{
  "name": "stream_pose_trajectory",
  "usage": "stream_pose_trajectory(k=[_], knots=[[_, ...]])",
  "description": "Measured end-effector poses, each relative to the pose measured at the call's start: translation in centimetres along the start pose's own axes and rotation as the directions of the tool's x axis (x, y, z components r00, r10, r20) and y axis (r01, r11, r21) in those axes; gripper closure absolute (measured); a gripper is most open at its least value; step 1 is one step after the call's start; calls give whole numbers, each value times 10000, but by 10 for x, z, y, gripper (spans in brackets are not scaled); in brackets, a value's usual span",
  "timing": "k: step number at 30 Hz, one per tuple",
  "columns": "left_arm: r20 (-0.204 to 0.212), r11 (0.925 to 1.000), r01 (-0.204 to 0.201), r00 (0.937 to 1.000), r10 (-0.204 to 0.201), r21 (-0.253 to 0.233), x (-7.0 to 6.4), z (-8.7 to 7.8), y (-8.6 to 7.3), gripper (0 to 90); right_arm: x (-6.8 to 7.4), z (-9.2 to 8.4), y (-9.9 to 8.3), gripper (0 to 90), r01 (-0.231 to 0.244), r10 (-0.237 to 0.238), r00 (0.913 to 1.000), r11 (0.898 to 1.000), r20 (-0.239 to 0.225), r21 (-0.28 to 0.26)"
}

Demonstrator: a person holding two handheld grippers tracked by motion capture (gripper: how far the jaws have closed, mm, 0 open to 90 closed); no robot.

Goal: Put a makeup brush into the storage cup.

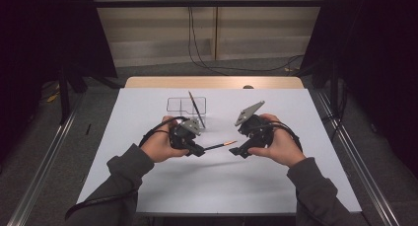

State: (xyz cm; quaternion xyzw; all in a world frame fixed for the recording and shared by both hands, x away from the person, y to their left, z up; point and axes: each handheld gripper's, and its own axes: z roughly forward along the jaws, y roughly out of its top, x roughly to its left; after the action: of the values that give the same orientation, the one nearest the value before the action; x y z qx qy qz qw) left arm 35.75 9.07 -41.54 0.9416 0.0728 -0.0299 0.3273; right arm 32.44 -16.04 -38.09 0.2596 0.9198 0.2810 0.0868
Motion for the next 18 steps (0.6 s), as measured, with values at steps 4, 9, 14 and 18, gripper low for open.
stream_pose_trajectory(k=[4,9,14,18], knots=[[-115,9996,255,9996,-256,-137,2,-3,-2,852,-2,-2,-3,194,-250,250,9997,9996,49,-90],[-67,9958,696,9975,-701,-596,5,-4,-7,852,-4,-3,-6,180,-301,308,9994,9987,155,-411],[-193,9920,942,9952,-962,-841,6,-4,-8,852,-4,-4,-6,177,-429,440,9989,9974,189,-572],[-346,9871,1173,9920,-1217,-1090,6,-5,-9,852,-4,-5,-7,176,-598,608,9980,9964,160,-602]])
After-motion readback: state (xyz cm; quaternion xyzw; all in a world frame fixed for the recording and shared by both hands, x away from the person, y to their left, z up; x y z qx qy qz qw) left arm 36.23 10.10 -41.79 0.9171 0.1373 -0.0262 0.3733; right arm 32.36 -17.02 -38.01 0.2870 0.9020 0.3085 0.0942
